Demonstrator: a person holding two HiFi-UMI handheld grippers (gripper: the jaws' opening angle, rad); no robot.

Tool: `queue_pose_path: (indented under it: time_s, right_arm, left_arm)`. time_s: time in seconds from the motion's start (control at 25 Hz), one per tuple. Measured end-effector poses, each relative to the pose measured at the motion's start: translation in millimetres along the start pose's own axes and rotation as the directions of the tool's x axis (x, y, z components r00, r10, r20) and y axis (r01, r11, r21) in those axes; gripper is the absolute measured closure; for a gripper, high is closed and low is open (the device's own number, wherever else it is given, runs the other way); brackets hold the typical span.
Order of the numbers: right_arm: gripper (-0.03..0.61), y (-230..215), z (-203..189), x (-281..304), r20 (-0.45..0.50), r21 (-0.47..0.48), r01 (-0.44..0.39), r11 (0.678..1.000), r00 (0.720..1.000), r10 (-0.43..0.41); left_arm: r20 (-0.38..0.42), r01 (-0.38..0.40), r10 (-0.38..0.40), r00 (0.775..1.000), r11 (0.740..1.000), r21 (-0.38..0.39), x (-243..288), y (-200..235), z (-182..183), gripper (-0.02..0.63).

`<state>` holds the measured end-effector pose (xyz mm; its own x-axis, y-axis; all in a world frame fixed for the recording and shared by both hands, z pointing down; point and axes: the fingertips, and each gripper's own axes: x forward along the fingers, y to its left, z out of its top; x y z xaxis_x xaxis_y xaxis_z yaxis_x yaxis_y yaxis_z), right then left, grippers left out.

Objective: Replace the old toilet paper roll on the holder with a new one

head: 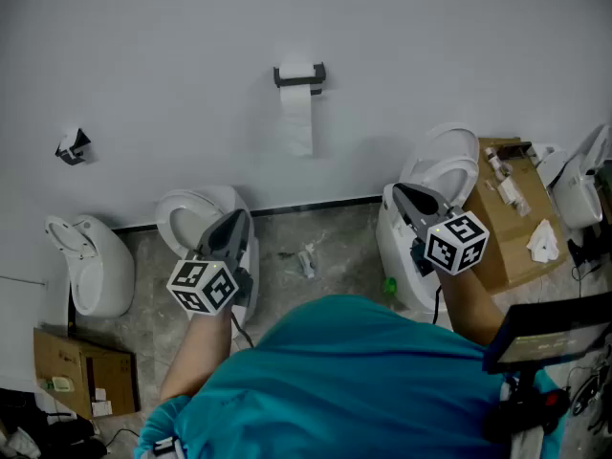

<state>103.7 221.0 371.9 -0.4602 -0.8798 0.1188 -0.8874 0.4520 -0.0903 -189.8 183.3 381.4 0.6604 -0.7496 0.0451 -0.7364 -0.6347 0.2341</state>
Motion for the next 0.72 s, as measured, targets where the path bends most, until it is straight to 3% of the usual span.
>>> queue_pose_path:
  time_s: [0.72]
  right_arm:
    - [0.577, -30, 3, -8, 0.008, 0.025, 0.000, 1.000, 1.000, -0.001]
  left_arm:
    - [-0.005, -0.011, 0.011, 1.000, 1.000, 0.009, 20, -19, 0, 0.604]
